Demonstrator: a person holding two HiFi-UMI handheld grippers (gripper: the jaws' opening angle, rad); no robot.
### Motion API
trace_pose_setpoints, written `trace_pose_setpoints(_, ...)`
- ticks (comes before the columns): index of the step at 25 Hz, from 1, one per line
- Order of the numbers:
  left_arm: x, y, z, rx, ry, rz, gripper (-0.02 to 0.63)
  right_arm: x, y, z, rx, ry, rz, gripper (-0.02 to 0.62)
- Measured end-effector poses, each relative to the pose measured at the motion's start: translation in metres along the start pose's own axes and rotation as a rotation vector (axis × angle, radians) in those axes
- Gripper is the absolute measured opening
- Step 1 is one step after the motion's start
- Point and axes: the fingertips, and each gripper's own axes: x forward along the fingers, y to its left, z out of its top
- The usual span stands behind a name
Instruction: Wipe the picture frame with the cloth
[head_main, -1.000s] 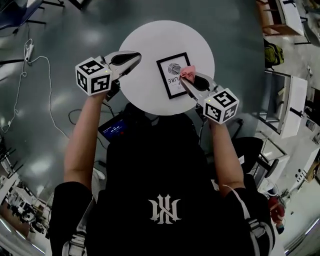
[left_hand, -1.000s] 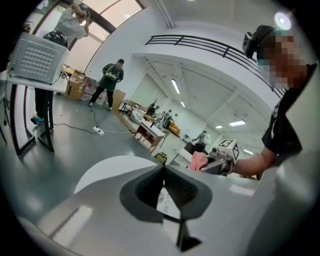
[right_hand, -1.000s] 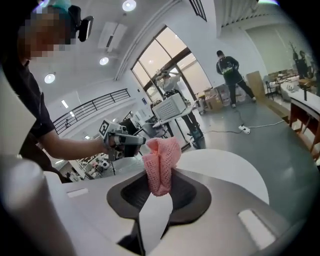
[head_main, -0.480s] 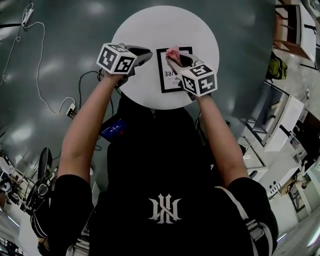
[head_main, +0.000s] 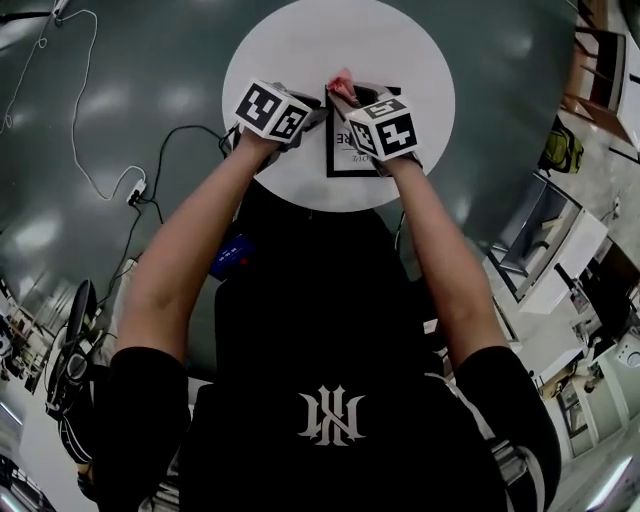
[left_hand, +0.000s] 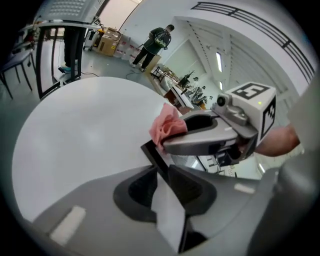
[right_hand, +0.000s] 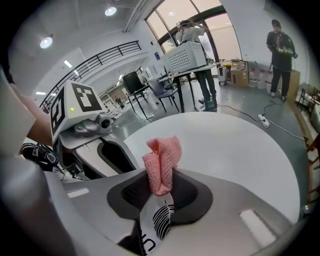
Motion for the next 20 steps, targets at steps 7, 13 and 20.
trace_pose_setpoints(7, 0.014, -0.002, -0.013, -0.019, 0.04, -0.004, 0.077, 0.016, 0.006, 0.007, 0.031, 0.0, 0.039, 0.074)
trace_pose_setpoints(13, 0.018, -0.005, -0.009, -0.034, 0.029, -0.002, 0.078, 0.012, -0.004, 0.005, -0.002, 0.002, -0.002, 0.071)
trace_pose_setpoints(20, 0.017, -0.007, -0.013, -0.033, 0.032, 0.02, 0.077, -0.012, -0.031, -0.017, -0.001, 0.024, -0.109, 0.072)
